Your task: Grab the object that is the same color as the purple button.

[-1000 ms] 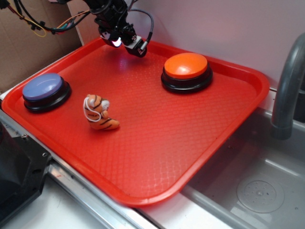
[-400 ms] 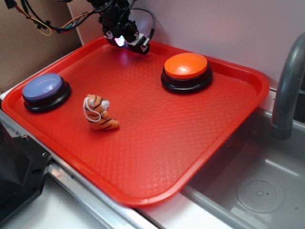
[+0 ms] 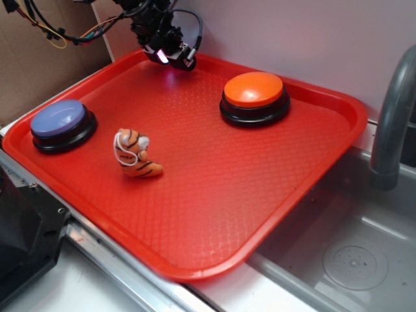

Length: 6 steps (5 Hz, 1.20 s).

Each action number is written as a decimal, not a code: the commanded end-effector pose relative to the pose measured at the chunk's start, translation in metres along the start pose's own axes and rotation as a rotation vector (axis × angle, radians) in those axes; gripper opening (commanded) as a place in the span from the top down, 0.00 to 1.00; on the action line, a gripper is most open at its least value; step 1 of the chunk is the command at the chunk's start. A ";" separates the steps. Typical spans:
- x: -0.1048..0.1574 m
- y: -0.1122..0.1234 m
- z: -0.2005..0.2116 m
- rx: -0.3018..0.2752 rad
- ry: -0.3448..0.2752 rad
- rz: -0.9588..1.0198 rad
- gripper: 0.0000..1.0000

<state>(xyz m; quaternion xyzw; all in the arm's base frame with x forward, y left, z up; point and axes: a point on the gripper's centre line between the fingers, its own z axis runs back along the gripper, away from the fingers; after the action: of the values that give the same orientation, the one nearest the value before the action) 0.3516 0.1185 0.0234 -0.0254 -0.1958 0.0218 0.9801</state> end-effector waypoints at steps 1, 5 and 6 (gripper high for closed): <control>-0.010 -0.029 0.064 0.075 0.049 -0.072 1.00; -0.067 -0.064 0.214 0.046 0.390 0.058 1.00; -0.078 -0.062 0.221 0.055 0.370 0.053 1.00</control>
<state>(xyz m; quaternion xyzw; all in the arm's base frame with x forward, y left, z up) 0.1837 0.0578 0.1794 -0.0146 0.0093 0.0438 0.9989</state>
